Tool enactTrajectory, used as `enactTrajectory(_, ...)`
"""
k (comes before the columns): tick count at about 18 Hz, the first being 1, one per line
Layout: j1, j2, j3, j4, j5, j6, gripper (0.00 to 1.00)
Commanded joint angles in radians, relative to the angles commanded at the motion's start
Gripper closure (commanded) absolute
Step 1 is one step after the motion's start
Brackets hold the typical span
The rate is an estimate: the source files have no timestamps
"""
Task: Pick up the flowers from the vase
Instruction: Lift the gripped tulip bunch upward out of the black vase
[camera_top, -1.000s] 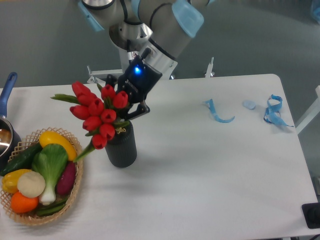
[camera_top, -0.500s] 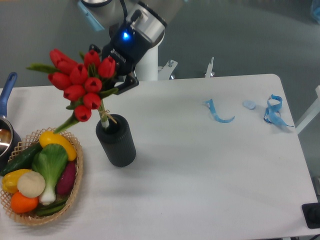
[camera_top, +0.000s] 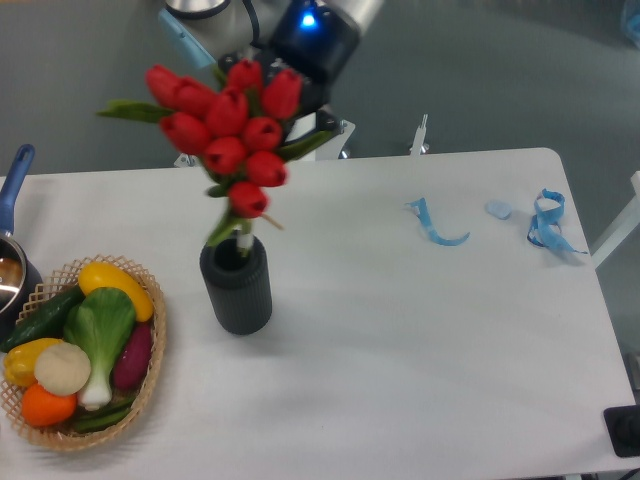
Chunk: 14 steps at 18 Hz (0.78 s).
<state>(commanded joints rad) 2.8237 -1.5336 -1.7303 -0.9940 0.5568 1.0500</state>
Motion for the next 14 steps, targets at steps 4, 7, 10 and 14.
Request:
enactTrajectory(4, 0.098, -0.105, 0.003, 0.002, 0.011, 0.218, 0.64)
enactTrajectory(7, 0.117, -0.141, 0.003, 0.003, 0.017, 0.26, 0.64)
enactTrajectory(10, 0.115, -0.142, 0.017, 0.002, 0.017, 0.252, 0.64)
enactTrajectory(14, 0.115, -0.14, 0.015, 0.002, 0.017, 0.249, 0.64)
